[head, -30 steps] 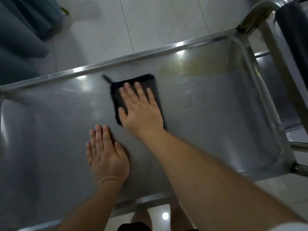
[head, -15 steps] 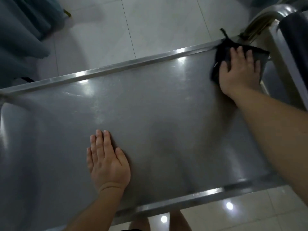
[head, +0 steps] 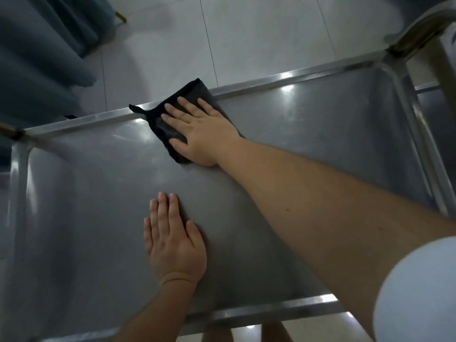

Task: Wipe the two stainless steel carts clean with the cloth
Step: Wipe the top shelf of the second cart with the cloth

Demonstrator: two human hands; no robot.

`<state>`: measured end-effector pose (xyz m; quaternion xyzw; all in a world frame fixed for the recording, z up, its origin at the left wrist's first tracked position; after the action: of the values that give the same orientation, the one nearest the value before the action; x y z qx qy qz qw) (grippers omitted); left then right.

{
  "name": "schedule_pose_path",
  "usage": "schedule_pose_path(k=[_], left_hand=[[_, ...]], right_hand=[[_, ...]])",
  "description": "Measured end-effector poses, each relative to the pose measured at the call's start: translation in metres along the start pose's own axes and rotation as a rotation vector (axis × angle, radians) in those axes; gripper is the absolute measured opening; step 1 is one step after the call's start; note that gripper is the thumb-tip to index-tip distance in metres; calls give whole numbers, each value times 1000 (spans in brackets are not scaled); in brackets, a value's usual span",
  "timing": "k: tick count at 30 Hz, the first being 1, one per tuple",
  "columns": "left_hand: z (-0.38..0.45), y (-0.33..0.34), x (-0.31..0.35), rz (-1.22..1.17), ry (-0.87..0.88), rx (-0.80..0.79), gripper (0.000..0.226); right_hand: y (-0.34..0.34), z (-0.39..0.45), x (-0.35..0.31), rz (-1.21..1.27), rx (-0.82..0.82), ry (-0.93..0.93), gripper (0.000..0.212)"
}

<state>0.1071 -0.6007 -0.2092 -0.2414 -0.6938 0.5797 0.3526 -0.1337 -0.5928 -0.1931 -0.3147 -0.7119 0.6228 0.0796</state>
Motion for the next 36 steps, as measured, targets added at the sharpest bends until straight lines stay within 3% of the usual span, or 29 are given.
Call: schedule_pose_path(k=[5,15,17,21,27,32,36], left_hand=[[0,-2,1,-17,2,12,68],[0,-3,2,-22,2,14,68],[0,-4,3,-37,-1,14,69],[0,-6,4,-49,-10,-2,70],[1,-11,7,-54,-6,-14,70],[0,-10,5,-63,8,3,71],[0,-10,5,-70,14,21,70]], right_hand=[[-12,-23,58,-48,32,5,70],[-54,-152,279,8,174,638,83],[-58,-173,298,-4,175,671,83],[-53,-193,295,-39,182,632,78],[-34,-251,283,9,204,778,78],[3,-329,224,45,244,897,75],[35,-399,174,54,179,907,73]])
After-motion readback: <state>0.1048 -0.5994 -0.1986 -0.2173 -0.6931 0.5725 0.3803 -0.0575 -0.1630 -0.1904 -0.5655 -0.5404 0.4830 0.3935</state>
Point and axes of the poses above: each hand's wrist, its own z-axis towards the middle knuckle, its own y-axis out of the palm, x = y × z, the point moved 6 cm from there along z, towards the middle knuckle
